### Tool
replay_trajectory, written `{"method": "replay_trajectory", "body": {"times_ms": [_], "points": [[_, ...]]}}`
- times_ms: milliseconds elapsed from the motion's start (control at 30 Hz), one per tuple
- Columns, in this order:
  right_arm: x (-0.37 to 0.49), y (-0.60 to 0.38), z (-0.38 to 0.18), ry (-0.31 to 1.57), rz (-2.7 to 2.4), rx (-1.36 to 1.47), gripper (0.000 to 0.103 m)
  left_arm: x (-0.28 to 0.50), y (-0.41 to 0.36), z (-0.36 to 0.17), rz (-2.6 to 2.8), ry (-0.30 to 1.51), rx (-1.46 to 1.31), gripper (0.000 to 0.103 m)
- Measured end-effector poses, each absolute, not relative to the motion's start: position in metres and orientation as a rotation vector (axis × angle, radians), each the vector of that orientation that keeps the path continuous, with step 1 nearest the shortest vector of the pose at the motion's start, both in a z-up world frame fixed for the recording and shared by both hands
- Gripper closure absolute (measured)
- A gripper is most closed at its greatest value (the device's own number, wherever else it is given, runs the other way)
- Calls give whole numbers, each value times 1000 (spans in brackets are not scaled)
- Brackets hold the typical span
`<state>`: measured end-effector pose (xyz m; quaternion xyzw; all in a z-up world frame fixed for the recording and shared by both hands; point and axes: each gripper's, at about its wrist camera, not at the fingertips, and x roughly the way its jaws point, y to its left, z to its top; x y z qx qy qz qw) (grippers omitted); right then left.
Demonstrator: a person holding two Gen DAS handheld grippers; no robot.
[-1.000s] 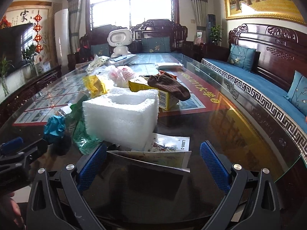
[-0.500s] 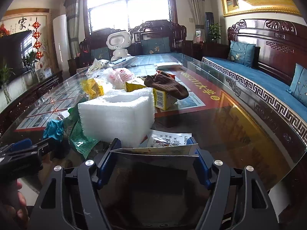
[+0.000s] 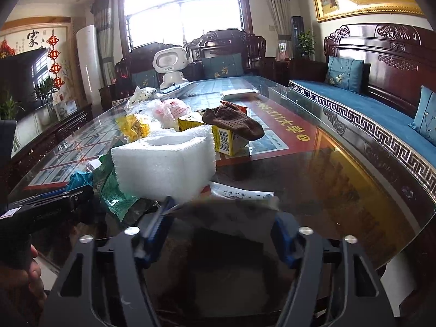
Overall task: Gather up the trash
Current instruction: 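Grasp the teal crumpled paper with the left gripper while the right gripper grasps the folded paper card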
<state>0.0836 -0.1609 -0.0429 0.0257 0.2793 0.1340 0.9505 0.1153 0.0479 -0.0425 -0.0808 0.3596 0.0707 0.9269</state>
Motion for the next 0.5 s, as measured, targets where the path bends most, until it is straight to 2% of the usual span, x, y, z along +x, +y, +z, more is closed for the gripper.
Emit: {"method": "replay_trajectory", "body": {"times_ms": [200, 500], "points": [[82, -161, -43, 569, 289, 58, 41, 115, 42, -43, 92, 733, -160, 69], [75, -169, -37, 550, 300, 79, 42, 102, 41, -37, 54, 708, -186, 70]]}}
